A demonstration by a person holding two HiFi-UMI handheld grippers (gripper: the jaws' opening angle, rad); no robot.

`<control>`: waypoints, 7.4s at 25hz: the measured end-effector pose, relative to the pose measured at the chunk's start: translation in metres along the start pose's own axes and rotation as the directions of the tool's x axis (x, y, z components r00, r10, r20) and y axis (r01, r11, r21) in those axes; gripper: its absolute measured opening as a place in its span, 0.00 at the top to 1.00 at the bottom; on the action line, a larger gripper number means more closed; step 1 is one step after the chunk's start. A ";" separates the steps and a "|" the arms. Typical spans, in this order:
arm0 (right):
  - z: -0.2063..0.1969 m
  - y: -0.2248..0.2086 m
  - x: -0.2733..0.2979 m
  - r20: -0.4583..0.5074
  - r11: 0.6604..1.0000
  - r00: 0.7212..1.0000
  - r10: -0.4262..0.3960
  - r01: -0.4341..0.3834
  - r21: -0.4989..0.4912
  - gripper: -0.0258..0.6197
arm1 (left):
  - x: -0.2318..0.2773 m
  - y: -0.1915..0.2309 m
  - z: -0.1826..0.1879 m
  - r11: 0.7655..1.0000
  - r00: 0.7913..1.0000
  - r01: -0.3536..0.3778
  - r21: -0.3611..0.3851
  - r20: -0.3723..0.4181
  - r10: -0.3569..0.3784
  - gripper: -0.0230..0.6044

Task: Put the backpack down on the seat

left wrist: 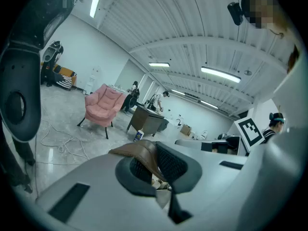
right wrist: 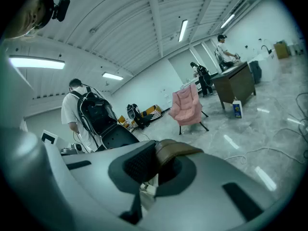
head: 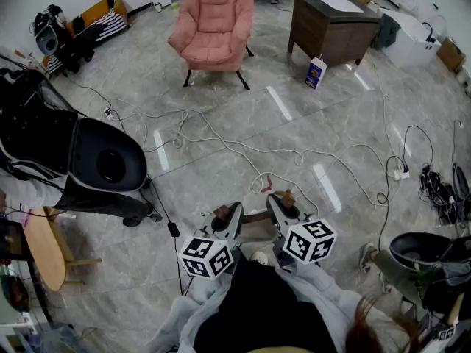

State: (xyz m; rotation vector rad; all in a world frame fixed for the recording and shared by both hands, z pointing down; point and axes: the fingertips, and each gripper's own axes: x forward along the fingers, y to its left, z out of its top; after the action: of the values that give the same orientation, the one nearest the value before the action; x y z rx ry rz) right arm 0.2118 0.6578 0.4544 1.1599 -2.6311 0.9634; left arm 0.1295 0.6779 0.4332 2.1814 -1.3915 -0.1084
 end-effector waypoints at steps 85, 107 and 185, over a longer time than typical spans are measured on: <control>0.194 -0.053 0.313 0.063 0.999 0.997 0.044 -0.042 -0.029 0.95 | 0.218 0.231 0.203 0.998 0.997 -0.038 0.045 0.068 0.035 0.94; 0.326 -0.157 0.457 0.013 0.996 0.996 0.085 -0.084 -0.031 0.95 | 0.401 0.306 0.294 0.997 0.994 -0.073 0.016 0.084 0.072 0.94; 0.548 -0.208 0.897 -0.176 0.976 0.961 0.215 -0.219 0.001 0.95 | 0.652 0.623 0.551 0.985 0.976 -0.162 -0.055 0.139 0.169 0.94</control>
State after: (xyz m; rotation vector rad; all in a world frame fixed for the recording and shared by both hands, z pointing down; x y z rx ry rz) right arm -0.1922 -0.3335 0.4277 0.7537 -2.6556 1.0219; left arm -0.2689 -0.3012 0.4080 2.0467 -1.6297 -0.2362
